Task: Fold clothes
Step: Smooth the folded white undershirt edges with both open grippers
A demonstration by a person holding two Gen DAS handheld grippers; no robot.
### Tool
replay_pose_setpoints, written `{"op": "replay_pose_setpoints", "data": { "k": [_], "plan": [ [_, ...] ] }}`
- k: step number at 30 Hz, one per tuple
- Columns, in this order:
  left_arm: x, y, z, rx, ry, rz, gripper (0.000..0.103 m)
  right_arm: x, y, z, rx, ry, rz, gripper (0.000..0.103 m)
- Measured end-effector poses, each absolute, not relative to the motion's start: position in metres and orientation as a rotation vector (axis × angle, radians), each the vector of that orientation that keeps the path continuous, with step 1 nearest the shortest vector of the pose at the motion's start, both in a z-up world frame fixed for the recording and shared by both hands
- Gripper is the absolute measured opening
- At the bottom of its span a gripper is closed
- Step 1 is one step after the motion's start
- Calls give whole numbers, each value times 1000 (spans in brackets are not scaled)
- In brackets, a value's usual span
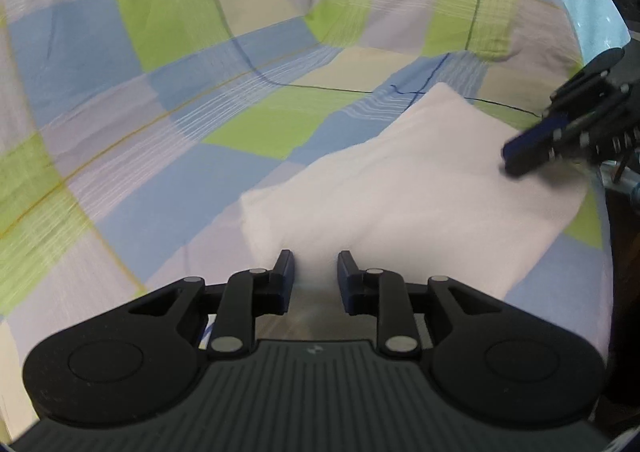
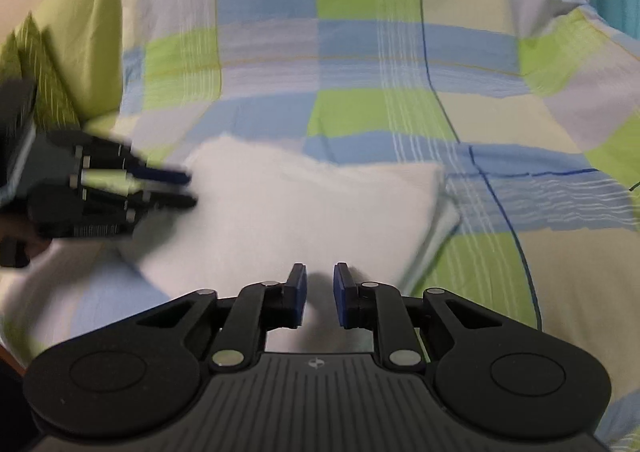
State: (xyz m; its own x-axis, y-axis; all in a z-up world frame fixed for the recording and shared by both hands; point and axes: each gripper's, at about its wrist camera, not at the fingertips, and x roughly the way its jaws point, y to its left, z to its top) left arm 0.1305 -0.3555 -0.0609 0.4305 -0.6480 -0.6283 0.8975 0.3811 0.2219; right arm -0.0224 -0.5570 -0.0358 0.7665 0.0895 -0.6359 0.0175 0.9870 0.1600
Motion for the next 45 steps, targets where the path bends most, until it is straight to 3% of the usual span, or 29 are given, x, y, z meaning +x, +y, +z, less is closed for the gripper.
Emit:
{"op": "replay_pose_setpoints", "data": {
  "k": [6, 13, 15, 16, 17, 23, 28, 31, 34, 37, 40, 42, 43, 45],
  "plan": [
    [136, -371, -38, 520, 446, -1030, 21, 2, -564, -33, 114, 655, 51, 23],
    [161, -401, -51, 544, 500, -1044, 24, 29, -584, -47, 81, 691, 45, 24],
    [167, -395, -51, 530, 507, -1039, 27, 27, -595, -47, 86, 682, 5, 14],
    [169, -393, -51, 522, 510, -1037, 29, 25, -601, -48, 111, 680, -5, 3],
    [170, -391, -51, 514, 513, -1035, 29, 24, -607, -48, 137, 679, -15, 0],
    [164, -397, -49, 540, 500, -1018, 29, 16, -614, -45, 201, 678, -52, 1],
    [152, -390, -36, 584, 445, -1012, 24, 9, -613, -33, 201, 613, -80, 16],
    [154, -397, -36, 577, 454, -1012, 24, 23, -600, -36, 151, 616, -33, 16],
    [159, -404, -44, 599, 477, -1010, 23, 32, -608, -47, 179, 652, -49, 16],
    [166, -402, -49, 590, 482, -1019, 24, 28, -628, -53, 268, 650, -68, 0],
    [172, -399, -49, 563, 492, -1009, 25, 20, -638, -54, 310, 642, -91, 0],
    [169, -397, -46, 580, 476, -994, 24, 11, -631, -49, 274, 637, -89, 6],
    [165, -394, -43, 592, 463, -991, 24, 6, -622, -45, 242, 635, -77, 14],
    [154, -387, -37, 624, 430, -995, 24, -5, -606, -36, 177, 631, -38, 17]
  ]
}}
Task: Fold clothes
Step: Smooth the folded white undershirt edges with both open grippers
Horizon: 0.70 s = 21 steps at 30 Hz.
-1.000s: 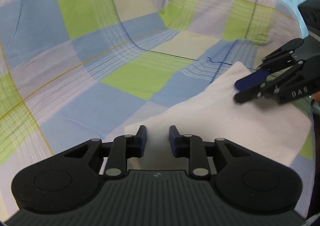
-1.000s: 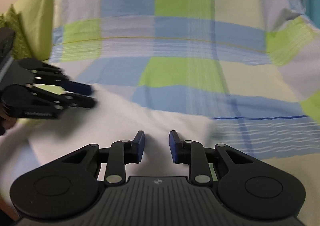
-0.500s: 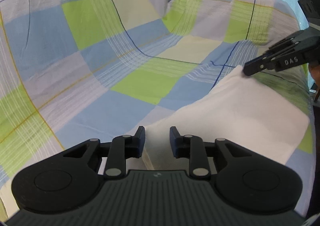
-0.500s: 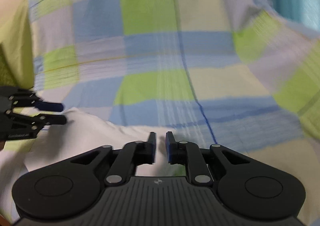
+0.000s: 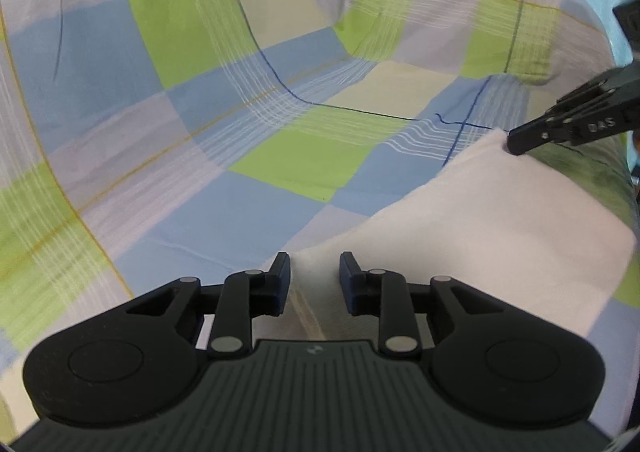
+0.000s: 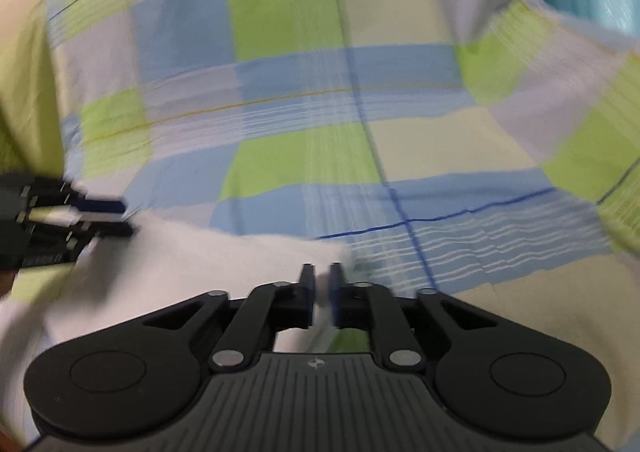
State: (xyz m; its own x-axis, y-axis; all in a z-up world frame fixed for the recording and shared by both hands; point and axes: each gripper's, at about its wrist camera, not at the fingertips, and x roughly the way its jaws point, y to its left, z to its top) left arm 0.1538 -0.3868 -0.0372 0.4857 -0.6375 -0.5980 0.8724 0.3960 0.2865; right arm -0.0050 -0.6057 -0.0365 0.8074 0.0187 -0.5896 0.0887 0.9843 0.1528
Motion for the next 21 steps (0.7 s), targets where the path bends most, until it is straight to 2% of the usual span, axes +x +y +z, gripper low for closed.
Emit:
{"op": "replay_pose_setpoints", "data": {
  "k": [5, 8, 15, 21],
  "plan": [
    [113, -358, -33, 726, 381, -1068, 24, -45, -546, -23, -54, 640, 97, 24],
    [97, -352, -44, 800, 409, -1085, 24, -56, -522, -33, -135, 706, 123, 24],
    [90, -345, -57, 836, 446, -1052, 24, -64, -529, -46, -85, 803, 78, 24],
    [87, -343, -58, 861, 433, -1047, 23, -76, -516, -48, -186, 815, 52, 26]
  ]
}}
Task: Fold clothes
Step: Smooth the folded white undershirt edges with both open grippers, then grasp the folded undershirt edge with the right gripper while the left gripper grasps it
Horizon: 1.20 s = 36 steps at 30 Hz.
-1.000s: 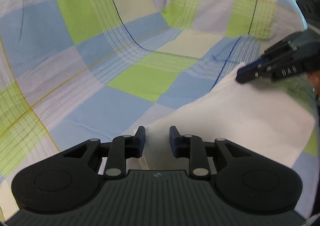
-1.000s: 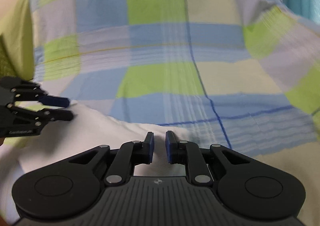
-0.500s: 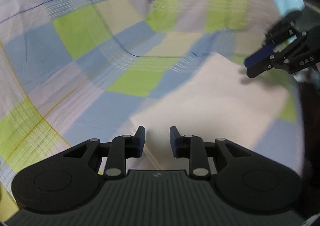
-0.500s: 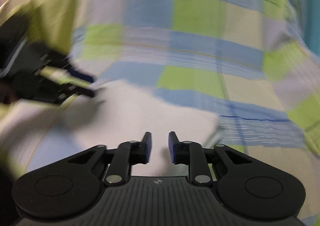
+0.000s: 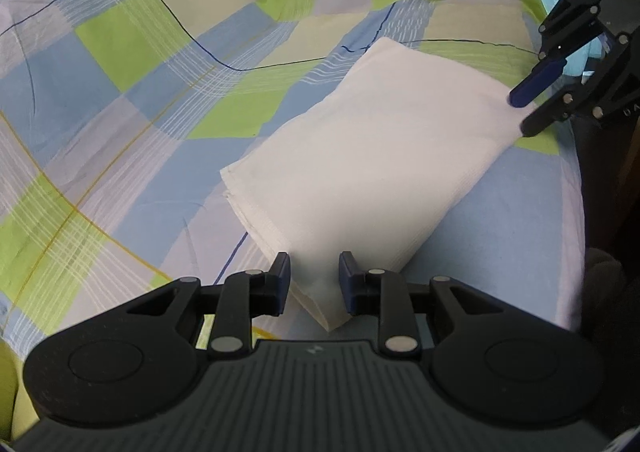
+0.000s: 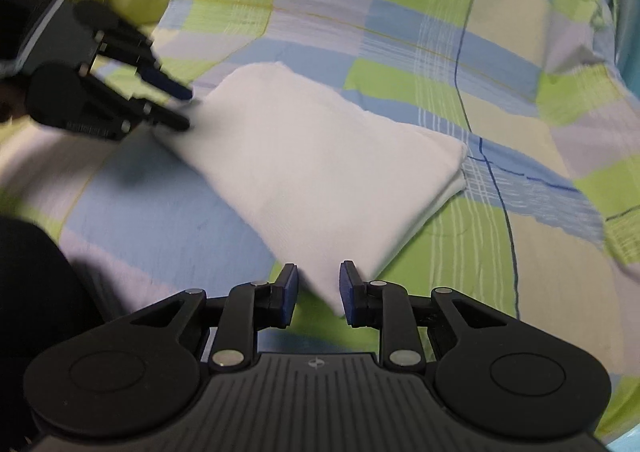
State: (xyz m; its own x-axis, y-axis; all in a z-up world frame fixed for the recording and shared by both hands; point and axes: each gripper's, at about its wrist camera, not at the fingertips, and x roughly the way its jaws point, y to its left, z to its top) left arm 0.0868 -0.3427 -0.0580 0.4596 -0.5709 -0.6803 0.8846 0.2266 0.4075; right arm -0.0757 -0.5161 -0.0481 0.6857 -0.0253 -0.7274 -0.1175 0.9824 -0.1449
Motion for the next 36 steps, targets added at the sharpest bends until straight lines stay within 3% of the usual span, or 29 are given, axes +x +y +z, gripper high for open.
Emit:
{"op": "replay_pose_setpoints", "data": {
  "k": [6, 11, 13, 30, 36],
  "plan": [
    [85, -341, -57, 858, 437, -1050, 21, -78, -512, -36, -194, 745, 25, 28],
    [76, -337, -52, 898, 396, -1056, 23, -82, -495, -32, -296, 721, 57, 40],
    [67, -331, -51, 936, 346, -1076, 32, -81, -485, -37, -386, 740, 71, 40],
    [17, -362, -80, 1144, 129, -1156, 39, -52, -454, -61, -720, 753, 44, 45],
    [12, -381, -88, 1181, 38, -1171, 42, -50, -457, -56, -656, 721, 55, 44]
  ]
}}
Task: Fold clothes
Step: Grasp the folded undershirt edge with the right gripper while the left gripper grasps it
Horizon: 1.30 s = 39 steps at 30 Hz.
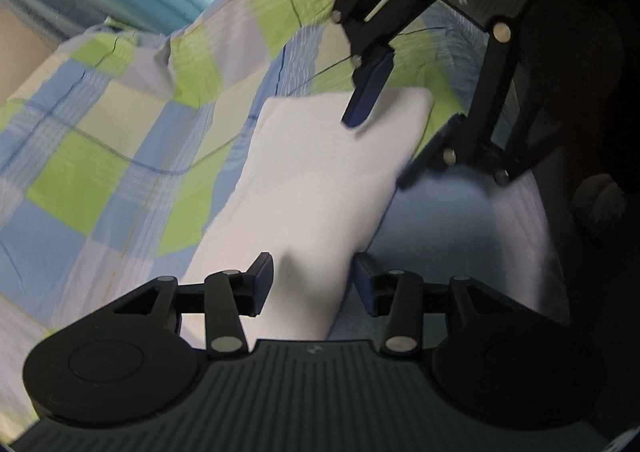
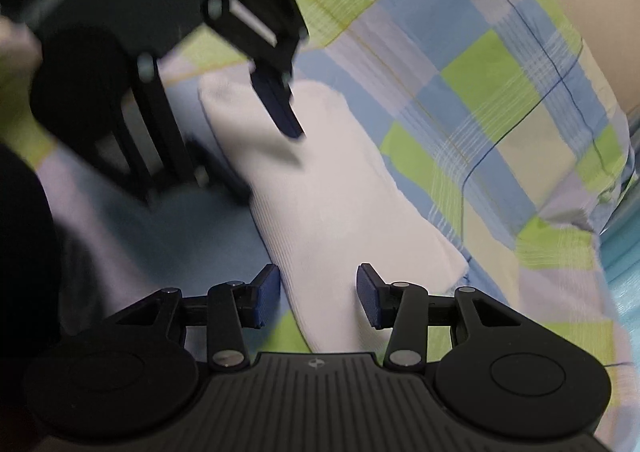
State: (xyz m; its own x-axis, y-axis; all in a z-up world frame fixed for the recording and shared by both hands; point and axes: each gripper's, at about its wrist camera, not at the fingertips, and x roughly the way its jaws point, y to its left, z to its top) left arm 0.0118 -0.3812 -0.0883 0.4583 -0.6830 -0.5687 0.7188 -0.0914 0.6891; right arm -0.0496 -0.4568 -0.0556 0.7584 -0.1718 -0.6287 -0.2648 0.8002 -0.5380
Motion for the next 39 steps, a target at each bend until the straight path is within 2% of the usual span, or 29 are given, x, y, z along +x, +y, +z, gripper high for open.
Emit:
{"op": "replay_pose_setpoints", "data": {
  "k": [1, 5, 10, 14, 23, 27, 32, 39],
  "plan": [
    [11, -381, -91, 1204, 1, -1170, 46, -49, -458, -57, -662, 730, 50, 44],
    [21, -374, -94, 1272, -66, -1113, 49, -50, -461, -62, -670, 743, 43, 44],
    [45, -367, -85, 1161, 57, -1096, 43, -44, -457, -60, -597, 698, 105, 44],
    [46, -371, -81, 1120, 96, -1099, 43, -31, -448, -64, -692, 670, 111, 43],
    [43, -365, -84, 1163, 61, -1088, 43, -48, -475, -60, -709, 736, -37, 43],
    [38, -368, -86, 1155, 53, -1079, 40, -53, -466, -61, -721, 711, -13, 41],
    [40, -372, -86, 1151, 53, -1080, 41, -45, -448, -67, -803, 668, 10, 41],
    [45, -362, -88, 1184, 26, -1074, 41, -46, -463, -73, -869, 713, -110, 40]
  ]
}}
